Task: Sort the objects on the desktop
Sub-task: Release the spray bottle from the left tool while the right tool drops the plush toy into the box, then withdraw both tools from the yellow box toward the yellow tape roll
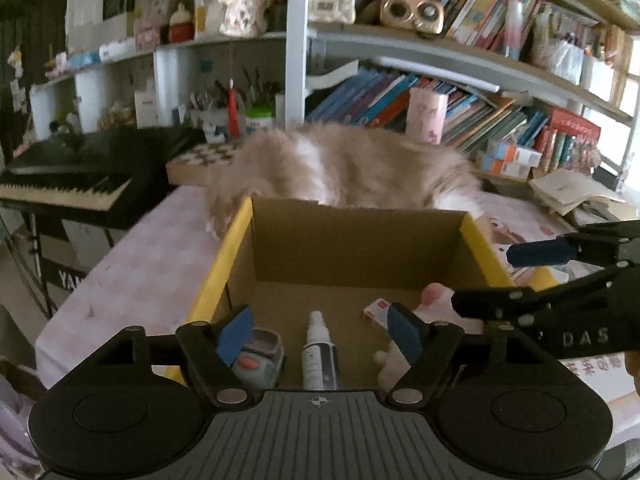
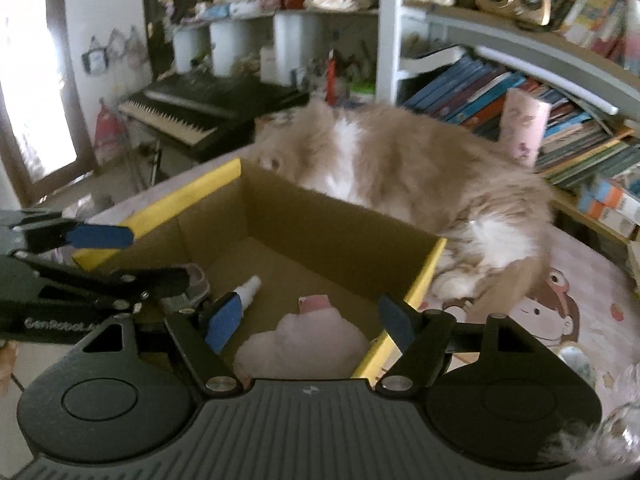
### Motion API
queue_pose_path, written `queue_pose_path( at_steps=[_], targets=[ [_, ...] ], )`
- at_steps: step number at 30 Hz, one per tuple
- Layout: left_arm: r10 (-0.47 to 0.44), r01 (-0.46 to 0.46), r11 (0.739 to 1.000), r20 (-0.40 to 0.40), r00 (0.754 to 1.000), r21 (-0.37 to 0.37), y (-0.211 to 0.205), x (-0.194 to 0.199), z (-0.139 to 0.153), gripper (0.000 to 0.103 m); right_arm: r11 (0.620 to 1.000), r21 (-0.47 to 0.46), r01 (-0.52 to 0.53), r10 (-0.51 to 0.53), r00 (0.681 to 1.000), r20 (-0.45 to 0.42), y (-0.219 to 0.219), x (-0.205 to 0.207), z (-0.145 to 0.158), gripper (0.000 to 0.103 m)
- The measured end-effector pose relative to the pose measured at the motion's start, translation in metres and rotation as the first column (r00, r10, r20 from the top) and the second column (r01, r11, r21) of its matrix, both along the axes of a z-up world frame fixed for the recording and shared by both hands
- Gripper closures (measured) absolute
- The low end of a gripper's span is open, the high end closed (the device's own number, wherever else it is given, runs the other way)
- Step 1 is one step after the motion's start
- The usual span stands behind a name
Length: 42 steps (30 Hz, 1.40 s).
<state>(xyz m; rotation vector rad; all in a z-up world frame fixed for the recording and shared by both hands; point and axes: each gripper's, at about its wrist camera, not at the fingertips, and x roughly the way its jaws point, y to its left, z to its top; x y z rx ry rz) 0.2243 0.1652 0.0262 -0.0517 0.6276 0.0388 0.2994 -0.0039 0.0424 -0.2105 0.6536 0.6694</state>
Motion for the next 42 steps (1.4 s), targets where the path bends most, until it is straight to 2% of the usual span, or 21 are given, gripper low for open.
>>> queue_pose_path(
  at_steps=[2,8,15,29,42],
  targets=[
    [-0.008,0.008,1.000,0.023,1.000,0.006,-0.002,-0.010,0.005,0.019,1.000,0.017,0.025,-0.025,1.000,0.016,-0.005,-0.007,0.005,0.029],
    [0.006,-0.007,1.000,0.067,0.998,0.023,-0.006,-0.040,0.014,0.016,0.993,0.061,0.102,-0.106,0.992,0.066,-0.021,-0.038,0.016,0.029],
    [0.042,-0.043,0.999,0.078,0.996,0.016,-0.002,-0.083,0.016,0.013,0.978,0.075,0.193,-0.200,0.975,0.100,-0.038,-0.083,0.017,0.029],
    [0.056,-0.056,0.998,0.039,0.998,-0.010,-0.006,-0.161,0.004,0.012,0.955,0.057,0.291,-0.294,0.955,0.043,-0.061,-0.183,-0.009,0.029],
    [0.057,-0.057,0.998,0.014,0.998,-0.005,-0.014,-0.204,-0.010,0.012,0.950,0.034,0.309,-0.309,0.951,-0.016,-0.059,-0.243,-0.031,0.029]
  ],
)
